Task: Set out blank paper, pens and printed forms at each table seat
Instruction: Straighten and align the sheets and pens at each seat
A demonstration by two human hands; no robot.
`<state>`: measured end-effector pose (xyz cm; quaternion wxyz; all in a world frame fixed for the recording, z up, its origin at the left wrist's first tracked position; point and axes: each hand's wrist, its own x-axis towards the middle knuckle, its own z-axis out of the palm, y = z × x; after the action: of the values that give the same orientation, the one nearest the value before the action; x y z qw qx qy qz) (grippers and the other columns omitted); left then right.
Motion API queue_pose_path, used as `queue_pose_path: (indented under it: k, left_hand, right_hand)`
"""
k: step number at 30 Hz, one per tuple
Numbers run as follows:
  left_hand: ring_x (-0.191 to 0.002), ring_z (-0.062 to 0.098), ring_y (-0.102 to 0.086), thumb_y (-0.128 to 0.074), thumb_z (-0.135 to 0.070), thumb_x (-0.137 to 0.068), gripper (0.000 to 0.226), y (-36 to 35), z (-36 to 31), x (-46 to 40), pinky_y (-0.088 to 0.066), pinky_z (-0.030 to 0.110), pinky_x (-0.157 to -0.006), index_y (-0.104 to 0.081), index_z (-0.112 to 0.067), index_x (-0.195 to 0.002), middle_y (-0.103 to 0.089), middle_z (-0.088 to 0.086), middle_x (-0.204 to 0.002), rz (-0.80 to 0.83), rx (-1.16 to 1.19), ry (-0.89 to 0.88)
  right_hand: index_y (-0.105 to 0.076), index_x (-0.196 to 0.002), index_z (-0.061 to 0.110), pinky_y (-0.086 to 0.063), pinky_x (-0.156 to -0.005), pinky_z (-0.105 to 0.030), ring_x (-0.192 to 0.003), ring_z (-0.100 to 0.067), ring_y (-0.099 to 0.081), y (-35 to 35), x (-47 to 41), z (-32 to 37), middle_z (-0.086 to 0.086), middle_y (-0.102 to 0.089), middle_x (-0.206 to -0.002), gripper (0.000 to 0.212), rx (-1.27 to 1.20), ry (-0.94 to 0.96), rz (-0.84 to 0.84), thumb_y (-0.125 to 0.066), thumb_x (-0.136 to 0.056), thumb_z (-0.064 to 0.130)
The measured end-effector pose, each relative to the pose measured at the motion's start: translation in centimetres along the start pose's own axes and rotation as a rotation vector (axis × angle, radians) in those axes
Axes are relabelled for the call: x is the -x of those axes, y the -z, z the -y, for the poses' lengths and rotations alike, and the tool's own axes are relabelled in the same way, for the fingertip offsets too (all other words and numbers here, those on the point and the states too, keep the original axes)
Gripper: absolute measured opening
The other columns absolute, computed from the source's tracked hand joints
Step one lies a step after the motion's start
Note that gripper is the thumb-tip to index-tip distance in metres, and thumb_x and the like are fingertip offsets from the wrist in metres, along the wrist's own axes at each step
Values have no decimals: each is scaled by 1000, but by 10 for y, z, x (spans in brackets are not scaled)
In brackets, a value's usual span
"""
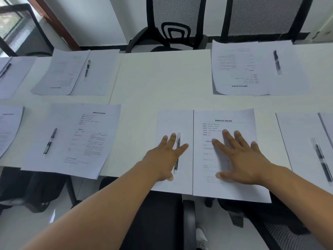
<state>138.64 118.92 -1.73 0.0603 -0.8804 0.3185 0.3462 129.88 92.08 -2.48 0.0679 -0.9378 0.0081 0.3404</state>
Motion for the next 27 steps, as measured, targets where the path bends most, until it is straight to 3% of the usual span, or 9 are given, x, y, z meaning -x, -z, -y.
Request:
queue_pose_path:
  k: [9,16,22,27]
  left_hand:
    - [-168,29,19,-90,-18,-89,130,1,-1,1,-51,54,-117,7,-43,-172,29,2,-179,9,14,6]
    - [-167,37,21,-94,-28,-85,139,0,0,7,-21,54,-133,12,-37,-173,31,7,-179,19,-19,11]
    - [-168,38,17,-92,-34,-87,133,-1,5,31,-21,56,-134,9,-38,-173,28,7,-180,-8,-19,51]
    - [-168,39,13,-89,-37,-90,128,7,8,60,-20,58,-134,8,-37,-173,26,7,-180,-35,-11,97]
  right_hand:
    - [24,-165,45,-5,-131,-66,-161,-32,33,0,0,0,2,41,-171,118,16,5,-3,-56,-88,82]
    - [25,-165,42,0,-132,-59,-163,-31,28,2,4,0,6,33,-174,122,27,41,-61,-40,-80,100]
    - [23,-167,39,3,-132,-62,-162,-30,30,4,12,12,2,35,-174,122,39,13,-82,-34,-80,102]
    - [22,-168,36,4,-133,-61,-162,-31,31,13,24,31,1,34,-175,118,55,38,-86,-40,-86,94]
